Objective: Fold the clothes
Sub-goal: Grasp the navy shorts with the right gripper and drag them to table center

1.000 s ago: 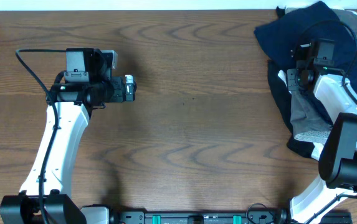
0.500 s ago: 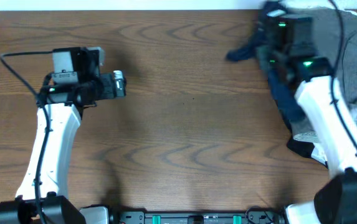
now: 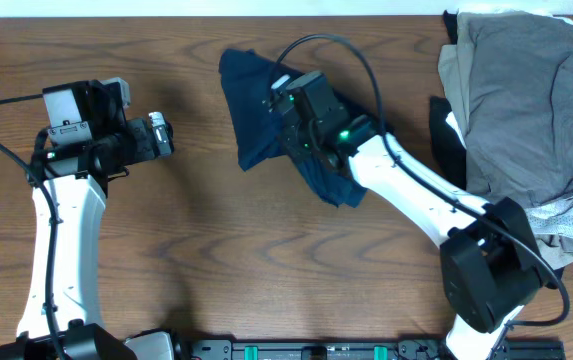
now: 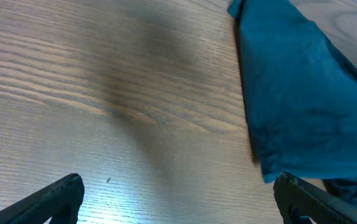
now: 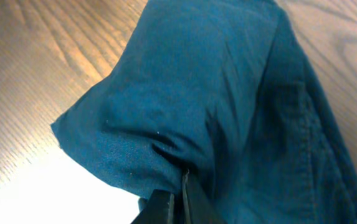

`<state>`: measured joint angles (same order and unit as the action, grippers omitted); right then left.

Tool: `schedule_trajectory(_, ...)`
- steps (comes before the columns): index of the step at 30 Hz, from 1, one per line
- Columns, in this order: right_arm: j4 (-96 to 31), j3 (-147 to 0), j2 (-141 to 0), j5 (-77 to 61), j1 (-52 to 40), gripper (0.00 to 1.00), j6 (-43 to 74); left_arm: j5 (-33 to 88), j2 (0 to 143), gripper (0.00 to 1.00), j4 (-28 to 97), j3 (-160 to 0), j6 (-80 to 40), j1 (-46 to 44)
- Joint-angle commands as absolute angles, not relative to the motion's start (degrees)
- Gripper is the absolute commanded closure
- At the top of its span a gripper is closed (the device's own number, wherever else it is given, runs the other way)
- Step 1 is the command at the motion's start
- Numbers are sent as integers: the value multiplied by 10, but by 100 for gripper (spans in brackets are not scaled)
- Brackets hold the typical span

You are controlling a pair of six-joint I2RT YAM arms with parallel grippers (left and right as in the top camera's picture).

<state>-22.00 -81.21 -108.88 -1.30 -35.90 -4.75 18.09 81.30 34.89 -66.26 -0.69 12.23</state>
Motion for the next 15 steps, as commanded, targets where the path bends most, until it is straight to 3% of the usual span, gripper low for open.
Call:
schedule_trajectory(1,-215,-819,-1073,-6,-357,73,-37,184,807,2,350,-674,-12,126)
schedule_trajectory(4,-241,-832,-1050,-4,-345,49,-6,184,807,2,350,-674,-12,126)
schedule_trajectory(7,-286,-845,-1018,-5,-316,40,56,184,807,2,351,-674,-12,126)
schedule_trajectory(15,-435,-845,-987,-29,-205,37,149,184,809,2,350,-674,4,124)
